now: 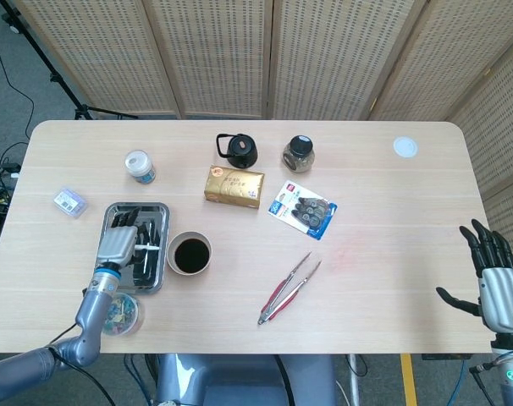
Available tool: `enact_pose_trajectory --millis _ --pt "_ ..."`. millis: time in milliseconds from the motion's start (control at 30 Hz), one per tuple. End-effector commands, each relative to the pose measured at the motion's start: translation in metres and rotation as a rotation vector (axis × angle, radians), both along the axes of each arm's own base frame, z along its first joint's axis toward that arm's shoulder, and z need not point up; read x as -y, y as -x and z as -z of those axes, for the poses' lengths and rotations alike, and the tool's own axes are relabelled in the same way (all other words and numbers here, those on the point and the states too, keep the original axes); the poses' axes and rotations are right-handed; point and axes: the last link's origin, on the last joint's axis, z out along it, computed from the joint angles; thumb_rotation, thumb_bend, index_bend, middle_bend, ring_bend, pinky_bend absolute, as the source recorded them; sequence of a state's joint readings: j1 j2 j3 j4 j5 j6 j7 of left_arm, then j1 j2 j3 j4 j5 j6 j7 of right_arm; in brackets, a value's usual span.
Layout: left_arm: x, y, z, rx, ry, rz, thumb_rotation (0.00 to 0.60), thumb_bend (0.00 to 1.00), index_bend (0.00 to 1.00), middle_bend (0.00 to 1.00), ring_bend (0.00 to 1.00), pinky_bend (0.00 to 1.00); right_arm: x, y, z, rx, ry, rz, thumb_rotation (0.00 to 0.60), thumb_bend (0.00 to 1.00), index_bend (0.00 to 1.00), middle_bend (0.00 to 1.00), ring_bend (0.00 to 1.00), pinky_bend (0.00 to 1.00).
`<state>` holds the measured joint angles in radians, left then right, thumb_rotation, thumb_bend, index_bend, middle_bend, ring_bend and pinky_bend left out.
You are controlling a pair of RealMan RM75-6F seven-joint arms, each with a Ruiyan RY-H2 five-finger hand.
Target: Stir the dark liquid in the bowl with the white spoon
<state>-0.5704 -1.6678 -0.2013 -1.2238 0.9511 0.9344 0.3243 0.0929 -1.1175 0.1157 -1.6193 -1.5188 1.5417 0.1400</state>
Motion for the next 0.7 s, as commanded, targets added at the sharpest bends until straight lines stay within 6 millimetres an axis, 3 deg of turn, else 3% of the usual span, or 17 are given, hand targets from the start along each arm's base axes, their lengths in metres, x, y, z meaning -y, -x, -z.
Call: enact_pose_trajectory --millis 33,700 --pt "-0.002 -0.001 0.007 -0.001 0.003 0.012 0.6 0.39 0.51 0.0 0.0 0.0 0.001 0.001 0.0 0.003 -0.003 0.003 0.6 0.0 0.0 0.0 0.0 0.0" --pt "-0.004 0.003 0.023 -0.017 0.018 0.001 0.6 0.39 0.51 0.0 0.0 0.0 0.001 0.001 -0.001 0.013 -0.006 0.001 0.6 0.0 0.0 0.0 0.0 0.0"
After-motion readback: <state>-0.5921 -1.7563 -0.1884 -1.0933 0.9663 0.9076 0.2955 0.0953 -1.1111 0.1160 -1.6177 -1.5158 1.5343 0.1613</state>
